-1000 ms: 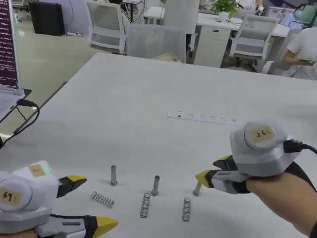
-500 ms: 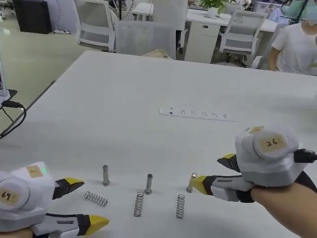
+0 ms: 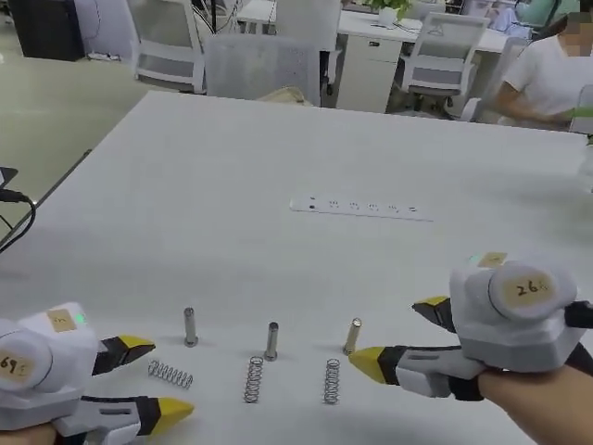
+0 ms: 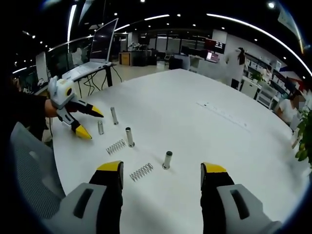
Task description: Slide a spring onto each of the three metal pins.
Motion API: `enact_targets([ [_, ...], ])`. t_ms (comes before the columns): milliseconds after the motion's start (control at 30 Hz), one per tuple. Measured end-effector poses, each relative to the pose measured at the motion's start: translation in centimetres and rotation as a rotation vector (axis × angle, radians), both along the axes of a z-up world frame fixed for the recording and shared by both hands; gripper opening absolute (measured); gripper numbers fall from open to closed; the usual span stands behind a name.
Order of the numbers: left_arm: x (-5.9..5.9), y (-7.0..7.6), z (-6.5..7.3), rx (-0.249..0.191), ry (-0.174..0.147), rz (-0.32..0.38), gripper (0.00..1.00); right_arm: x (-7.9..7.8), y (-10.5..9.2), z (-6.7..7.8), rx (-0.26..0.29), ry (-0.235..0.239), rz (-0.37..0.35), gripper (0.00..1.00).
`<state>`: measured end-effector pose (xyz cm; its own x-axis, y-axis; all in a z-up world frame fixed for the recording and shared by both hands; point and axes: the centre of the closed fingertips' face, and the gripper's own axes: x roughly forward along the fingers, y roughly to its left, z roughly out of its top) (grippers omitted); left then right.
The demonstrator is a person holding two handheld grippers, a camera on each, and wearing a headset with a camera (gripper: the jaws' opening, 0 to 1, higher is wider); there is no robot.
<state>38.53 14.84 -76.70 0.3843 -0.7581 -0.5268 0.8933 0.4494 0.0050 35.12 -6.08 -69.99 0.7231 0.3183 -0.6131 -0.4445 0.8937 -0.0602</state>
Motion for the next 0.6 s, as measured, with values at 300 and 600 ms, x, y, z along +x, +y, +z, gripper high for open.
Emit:
enact_targets([
  [300, 0.3, -0.3, -0.8, 0.022, 0.010, -0.019, 0.45, -0.1, -0.1, 0.2, 0.010, -0.007, -0.008, 0.62],
  [600, 0.3, 0.2, -1.5, 0.055, 0.023, -0.023, 0.37, -0.1, -0.1, 0.4, 0.018, -0.018, -0.008, 0.61],
])
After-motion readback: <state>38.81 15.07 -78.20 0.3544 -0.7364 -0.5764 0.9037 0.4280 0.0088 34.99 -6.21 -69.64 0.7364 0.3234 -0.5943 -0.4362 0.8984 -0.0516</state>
